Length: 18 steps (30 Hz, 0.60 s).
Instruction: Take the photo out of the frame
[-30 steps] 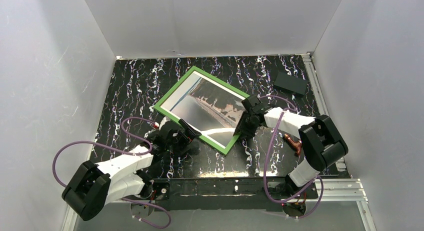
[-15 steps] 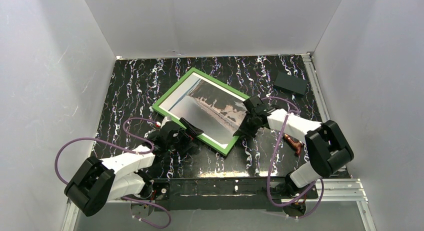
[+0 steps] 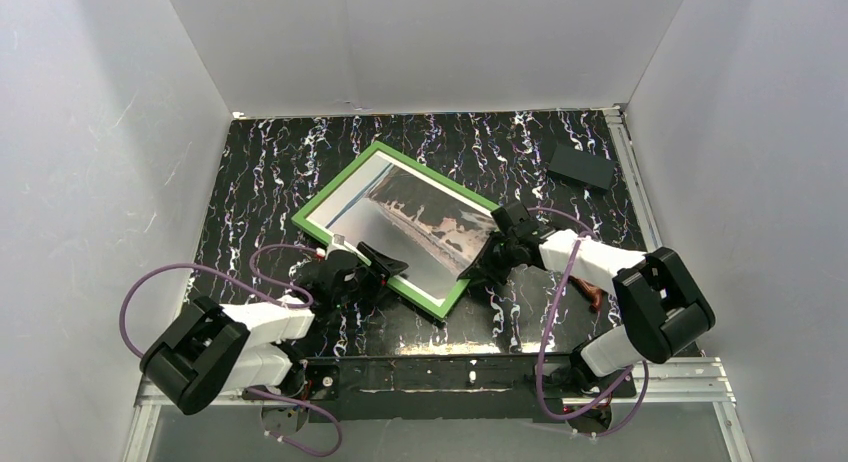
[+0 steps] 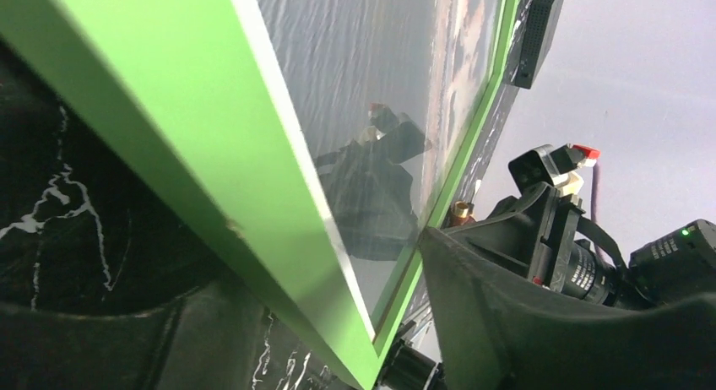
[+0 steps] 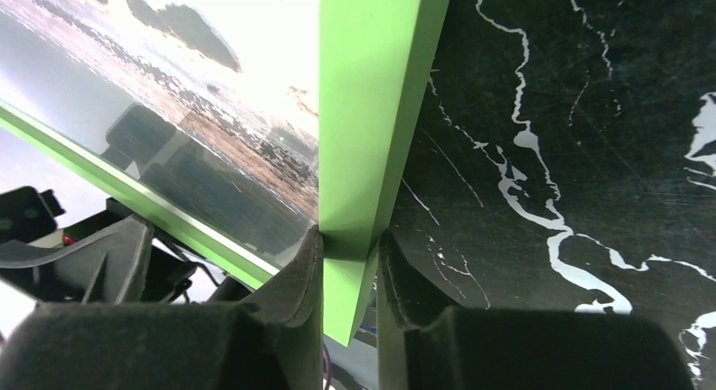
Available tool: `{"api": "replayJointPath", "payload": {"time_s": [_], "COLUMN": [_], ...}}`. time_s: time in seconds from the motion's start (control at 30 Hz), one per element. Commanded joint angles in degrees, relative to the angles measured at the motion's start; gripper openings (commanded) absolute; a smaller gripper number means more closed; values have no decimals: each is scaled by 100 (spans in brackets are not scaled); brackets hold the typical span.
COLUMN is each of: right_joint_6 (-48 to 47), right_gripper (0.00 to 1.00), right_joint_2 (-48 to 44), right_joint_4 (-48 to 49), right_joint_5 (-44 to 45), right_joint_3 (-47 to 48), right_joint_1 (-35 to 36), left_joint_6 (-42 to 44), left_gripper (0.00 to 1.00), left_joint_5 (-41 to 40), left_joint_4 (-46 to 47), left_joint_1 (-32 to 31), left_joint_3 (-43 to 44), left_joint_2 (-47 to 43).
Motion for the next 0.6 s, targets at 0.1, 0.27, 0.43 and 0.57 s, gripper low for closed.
{"api": "replayJointPath", "payload": {"time_s": [0.1,0.27,0.43,0.57], "right_joint_6": [344,-10,-961,-1889], "right_gripper": [1,10,52,67], "right_joint_2": [-358,-478,-1244,-1892], "right_joint_4": [1270,1489,865,-189], "right_joint_5": [-786,-789,-1,846], "right_joint_3": [-122,-235,-307,-140], "right_joint_1": [-10,1,123,397], "left_joint_6": [-188,12,309,494], "left_gripper": [49,32,9,1], "left_joint_5": [-288,-337,-359,-496], "left_joint_4": [523,-516,-2156,-3224], "left_joint_1": [9,13,25,47], "left_joint_3": [-212,-32,341,652], "left_joint_2": [-399,-1183,-1995,-2436]}}
